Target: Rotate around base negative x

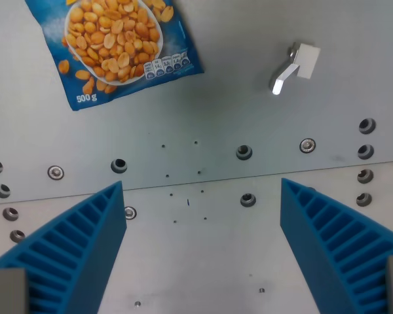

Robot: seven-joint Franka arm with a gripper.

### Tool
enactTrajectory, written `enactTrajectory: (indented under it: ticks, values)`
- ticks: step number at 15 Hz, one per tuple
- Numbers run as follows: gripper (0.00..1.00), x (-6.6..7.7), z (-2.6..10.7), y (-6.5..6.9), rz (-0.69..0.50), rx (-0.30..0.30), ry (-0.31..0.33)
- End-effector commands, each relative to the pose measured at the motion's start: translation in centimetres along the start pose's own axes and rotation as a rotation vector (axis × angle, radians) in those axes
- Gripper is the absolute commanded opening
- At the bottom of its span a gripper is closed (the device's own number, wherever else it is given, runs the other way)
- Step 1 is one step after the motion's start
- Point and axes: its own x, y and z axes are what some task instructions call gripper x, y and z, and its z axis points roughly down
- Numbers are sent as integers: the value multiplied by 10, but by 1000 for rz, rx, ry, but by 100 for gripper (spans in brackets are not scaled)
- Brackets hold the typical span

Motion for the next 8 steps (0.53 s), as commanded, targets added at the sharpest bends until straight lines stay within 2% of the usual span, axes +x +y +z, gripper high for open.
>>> enactTrajectory:
  ticks: [1, 8]
  values:
    - [100, 0, -3, -2, 7, -131, 16]
    - [100, 0, -3, -2, 8, -224, 22]
